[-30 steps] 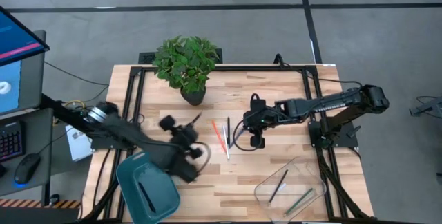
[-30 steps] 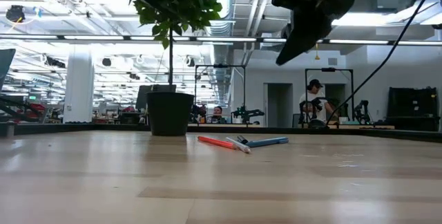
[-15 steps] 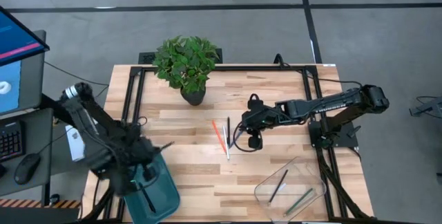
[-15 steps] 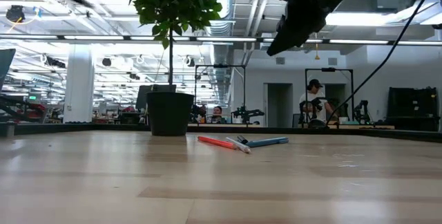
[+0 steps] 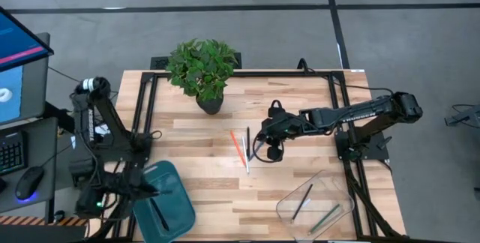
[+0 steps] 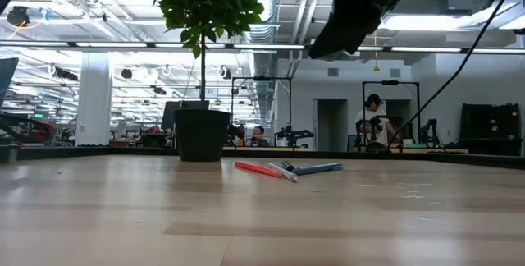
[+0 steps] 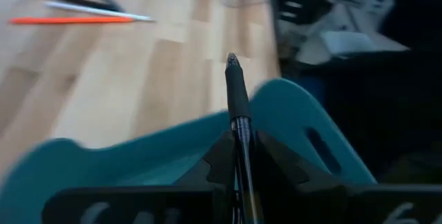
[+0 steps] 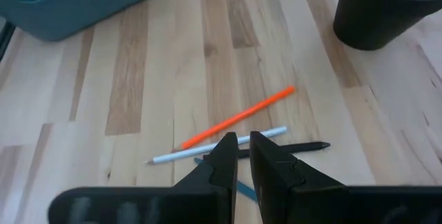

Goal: Sort pens & pencils
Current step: Put the left black pen into the blue bin

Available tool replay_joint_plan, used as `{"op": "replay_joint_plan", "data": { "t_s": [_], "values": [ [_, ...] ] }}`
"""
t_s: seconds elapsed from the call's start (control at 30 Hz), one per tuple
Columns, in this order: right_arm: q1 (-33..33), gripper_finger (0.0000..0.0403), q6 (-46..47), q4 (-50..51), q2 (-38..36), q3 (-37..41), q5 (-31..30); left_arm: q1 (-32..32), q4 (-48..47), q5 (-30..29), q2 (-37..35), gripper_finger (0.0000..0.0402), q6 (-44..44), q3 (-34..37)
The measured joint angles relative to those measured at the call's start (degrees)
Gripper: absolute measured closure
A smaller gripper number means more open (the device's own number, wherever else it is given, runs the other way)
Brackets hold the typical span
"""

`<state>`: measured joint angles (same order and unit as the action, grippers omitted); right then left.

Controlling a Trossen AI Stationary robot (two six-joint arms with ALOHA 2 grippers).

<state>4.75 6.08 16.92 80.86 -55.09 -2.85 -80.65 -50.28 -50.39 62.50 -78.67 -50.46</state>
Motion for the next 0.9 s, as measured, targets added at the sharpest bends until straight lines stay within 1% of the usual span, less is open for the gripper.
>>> {"op": "replay_joint_plan", "data": {
  "t_s": [0.1, 0.17, 0.33, 0.6, 0.7, 0.9],
  "values": [
    [0.0, 0.034, 0.08, -0.4, 0.0, 0.0, 0.0, -2.59, 4.53, -1.49, 0.11, 0.0375, 2.79, 1.31],
    [0.0, 0.034, 0.08, -1.09, 0.0, 0.0, 0.0, -3.87, 6.25, -3.55, 0.07, 0.0374, 3.77, 2.01],
    [0.0, 0.034, 0.07, -2.44, 0.0, 0.0, 0.0, -5.23, 6.46, -6.18, 0.08, 0.0374, 3.65, 2.88],
    [0.0, 0.034, 0.03, -2.4, 0.0, 0.0, 0.0, -5.22, 9.74, -5.88, 0.51, 0.0374, 2.95, 2.91],
    [0.0, 0.034, 0.01, -2.37, 0.0, 0.0, 0.0, -5.22, 11.78, -4.83, 1.73, 0.0374, 2.92, 2.91],
    [0.0, 0.034, 0.01, -2.37, 0.0, 0.0, 0.0, -5.22, 11.72, -4.33, 4.85, 0.0374, 1.45, 2.91]
  ]
}}
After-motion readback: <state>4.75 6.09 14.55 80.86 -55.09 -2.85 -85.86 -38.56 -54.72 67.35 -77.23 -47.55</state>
